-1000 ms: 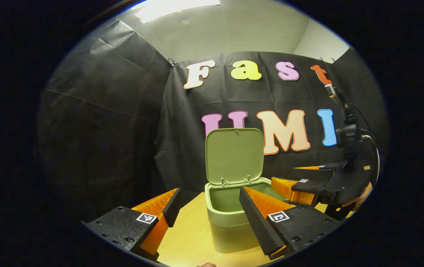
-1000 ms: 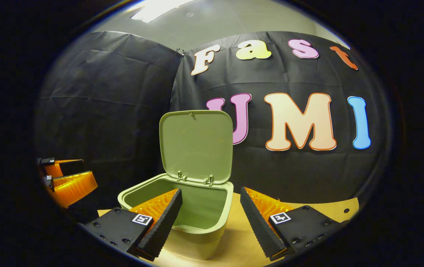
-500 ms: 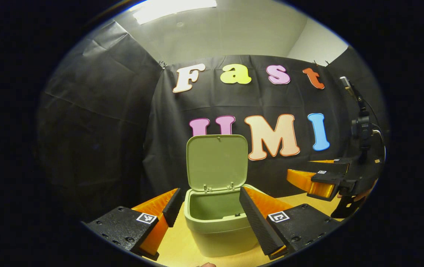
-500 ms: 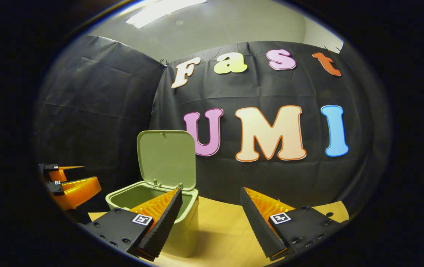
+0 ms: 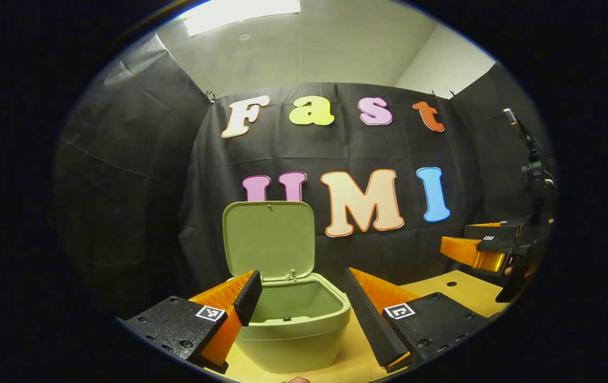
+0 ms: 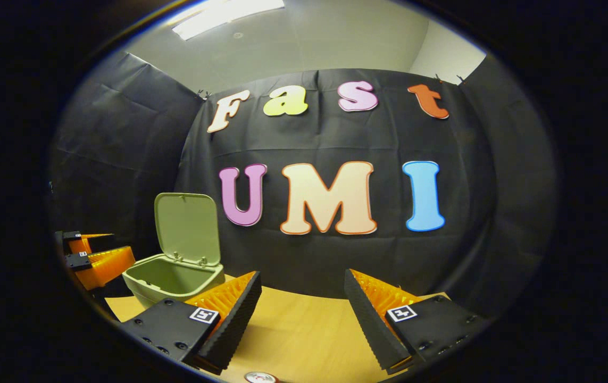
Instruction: Press the lid of the desktop garbage bin to open it, pick up the crumpled paper on the desktop and throw it into the bin, then pick up the pop can on the desktop and drop it into the bin, and finally close the garbage bin lid.
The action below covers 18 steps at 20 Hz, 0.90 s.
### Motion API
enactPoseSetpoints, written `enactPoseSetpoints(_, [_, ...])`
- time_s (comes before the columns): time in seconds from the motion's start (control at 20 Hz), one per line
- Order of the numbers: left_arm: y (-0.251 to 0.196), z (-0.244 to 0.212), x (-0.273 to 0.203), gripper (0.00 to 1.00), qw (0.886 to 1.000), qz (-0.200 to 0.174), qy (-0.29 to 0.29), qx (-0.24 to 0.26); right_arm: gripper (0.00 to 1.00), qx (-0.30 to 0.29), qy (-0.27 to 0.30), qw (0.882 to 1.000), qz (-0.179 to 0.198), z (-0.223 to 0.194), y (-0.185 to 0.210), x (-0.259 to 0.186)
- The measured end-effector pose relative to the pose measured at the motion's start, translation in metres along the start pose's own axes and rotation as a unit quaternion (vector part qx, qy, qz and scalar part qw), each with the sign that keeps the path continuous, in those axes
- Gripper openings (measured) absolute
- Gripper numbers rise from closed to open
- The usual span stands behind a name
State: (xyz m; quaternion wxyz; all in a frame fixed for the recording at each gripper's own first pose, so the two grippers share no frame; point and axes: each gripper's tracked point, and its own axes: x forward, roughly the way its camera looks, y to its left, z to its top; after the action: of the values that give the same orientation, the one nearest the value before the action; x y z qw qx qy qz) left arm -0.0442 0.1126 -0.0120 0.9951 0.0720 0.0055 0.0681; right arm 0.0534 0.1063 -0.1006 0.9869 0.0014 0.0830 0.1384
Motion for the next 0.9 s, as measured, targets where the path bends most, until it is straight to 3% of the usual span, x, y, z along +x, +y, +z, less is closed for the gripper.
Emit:
enactPoseSetpoints(0.45, [-0.085, -0.012, 0.008, 0.93, 0.998, -0.067, 0.010, -0.012, 0.98, 0.003, -0.002, 0.995, -0.096, 0.008, -0.119, -0.053])
enactPoseSetpoints(0.9, [-0.150, -0.041, 0.009, 0.93, 0.992, -0.117, 0.038, -0.014, 0.99, 0.012, 0.002, 0.990, -0.144, 0.008, -0.175, -0.094])
